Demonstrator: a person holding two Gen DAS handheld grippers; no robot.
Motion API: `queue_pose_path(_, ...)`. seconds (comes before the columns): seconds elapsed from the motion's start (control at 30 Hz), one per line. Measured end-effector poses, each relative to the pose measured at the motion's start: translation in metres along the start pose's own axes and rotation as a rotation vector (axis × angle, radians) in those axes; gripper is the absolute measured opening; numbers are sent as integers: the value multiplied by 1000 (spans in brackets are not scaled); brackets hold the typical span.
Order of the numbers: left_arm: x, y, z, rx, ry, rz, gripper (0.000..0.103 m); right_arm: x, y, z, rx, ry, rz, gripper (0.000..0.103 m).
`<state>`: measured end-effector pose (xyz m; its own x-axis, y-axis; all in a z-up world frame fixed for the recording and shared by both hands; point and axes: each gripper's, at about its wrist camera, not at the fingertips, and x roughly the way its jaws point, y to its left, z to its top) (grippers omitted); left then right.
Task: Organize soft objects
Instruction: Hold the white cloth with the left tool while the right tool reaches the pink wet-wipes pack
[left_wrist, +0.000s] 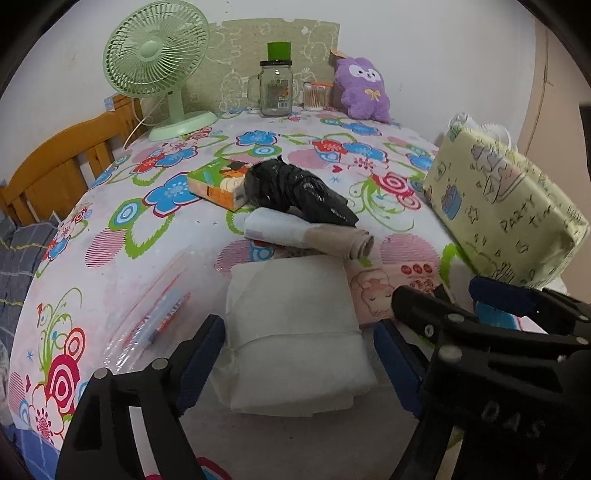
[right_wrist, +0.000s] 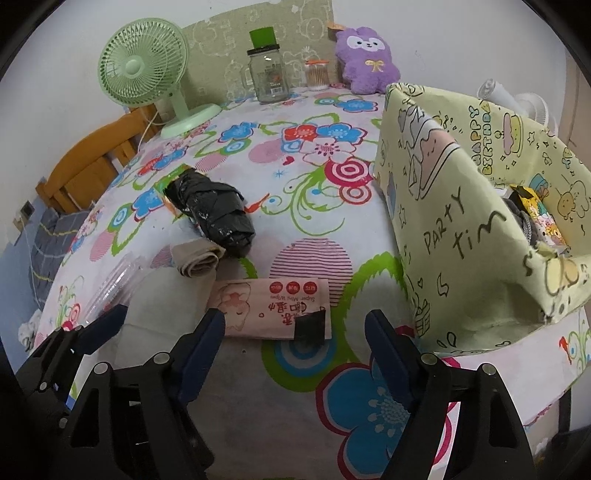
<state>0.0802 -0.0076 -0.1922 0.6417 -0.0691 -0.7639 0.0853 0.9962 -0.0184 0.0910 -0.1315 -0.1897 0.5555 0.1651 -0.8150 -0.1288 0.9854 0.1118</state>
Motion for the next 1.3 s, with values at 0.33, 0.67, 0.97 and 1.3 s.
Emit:
queue_pose_path(0.33, 3, 8, 1, 1, -2, 10, 58, 11, 6, 1, -29, 21, 11, 82)
queue_pose_path(0.67, 8, 13, 7, 25, -11, 15, 57, 21, 14, 12, -74, 26, 27, 81)
queue_pose_path(0.97, -3, 15, -4, 22, 16, 14, 55, 23, 27, 7, -138, 14, 19, 80)
queue_pose_path(1.3, -7, 17, -7, 18, 7, 19, 56, 14, 29, 0, -108, 33, 40, 79)
